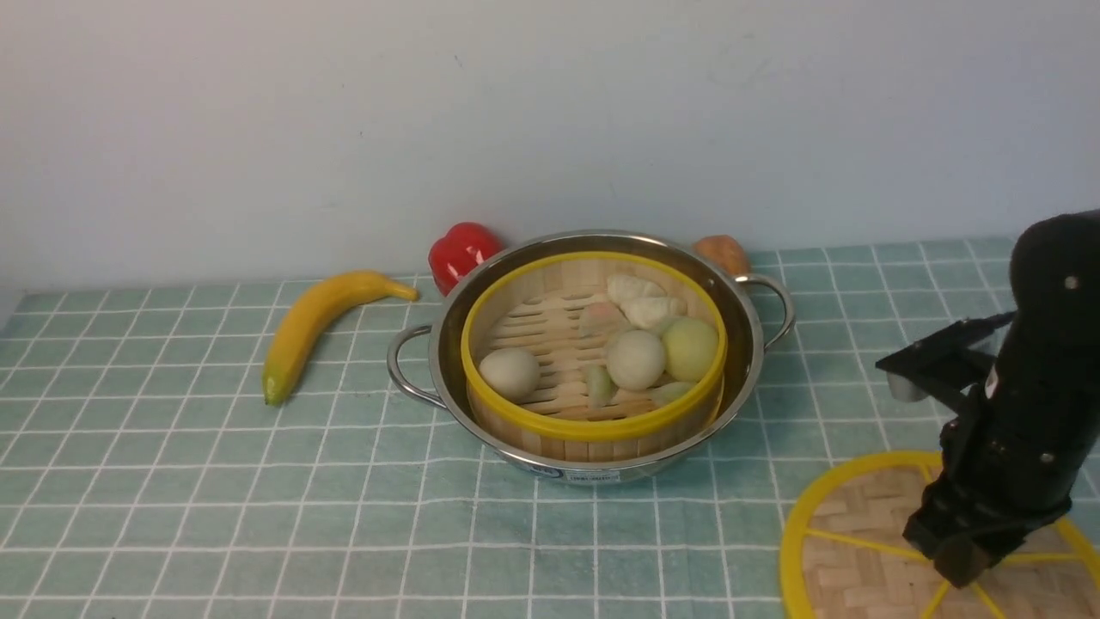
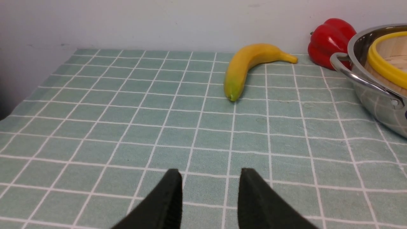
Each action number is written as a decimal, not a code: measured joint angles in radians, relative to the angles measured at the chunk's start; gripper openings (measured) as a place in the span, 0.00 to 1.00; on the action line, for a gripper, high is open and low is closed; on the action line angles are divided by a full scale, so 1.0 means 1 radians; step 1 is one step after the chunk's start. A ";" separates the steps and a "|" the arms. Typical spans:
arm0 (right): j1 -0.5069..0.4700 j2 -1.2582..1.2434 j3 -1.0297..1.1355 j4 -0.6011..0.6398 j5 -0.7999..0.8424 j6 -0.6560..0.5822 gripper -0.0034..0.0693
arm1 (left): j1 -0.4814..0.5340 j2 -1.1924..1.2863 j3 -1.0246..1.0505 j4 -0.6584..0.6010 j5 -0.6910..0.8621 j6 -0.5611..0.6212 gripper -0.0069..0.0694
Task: Place the steamer in the pot on the blue tablecloth, and put the lid on the steamer.
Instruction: 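Move the gripper down to the bamboo steamer lid and grasp its center knob, then place the bamboo steamer lid onto the steamer basket in the pot with the right gripper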
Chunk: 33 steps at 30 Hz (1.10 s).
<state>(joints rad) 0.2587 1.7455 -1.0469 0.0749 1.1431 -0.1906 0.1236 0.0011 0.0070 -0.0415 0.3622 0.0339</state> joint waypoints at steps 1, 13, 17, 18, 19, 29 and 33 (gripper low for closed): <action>0.000 0.012 0.000 -0.003 -0.001 0.000 0.38 | 0.000 0.000 0.000 0.000 0.000 0.000 0.41; 0.000 0.021 -0.008 -0.020 0.001 0.000 0.25 | 0.000 0.000 0.000 0.000 0.000 0.000 0.41; 0.000 -0.026 -0.005 -0.043 0.001 0.027 0.25 | 0.000 0.000 0.000 0.000 0.000 0.000 0.41; 0.000 -0.030 -0.005 -0.046 0.001 0.030 0.25 | 0.000 0.000 0.000 0.000 0.000 0.000 0.41; 0.000 -0.069 -0.010 -0.069 0.003 0.055 0.25 | 0.000 0.000 0.000 0.000 0.000 0.000 0.41; 0.071 -0.218 -0.267 0.065 -0.041 -0.145 0.25 | 0.000 0.000 0.000 0.000 0.000 0.000 0.41; 0.199 -0.136 -0.459 0.109 -0.040 -0.218 0.25 | 0.000 0.000 0.000 0.000 0.000 0.000 0.41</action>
<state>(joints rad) 0.4572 1.6091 -1.5055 0.1842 1.1031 -0.4088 0.1236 0.0011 0.0070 -0.0415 0.3622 0.0339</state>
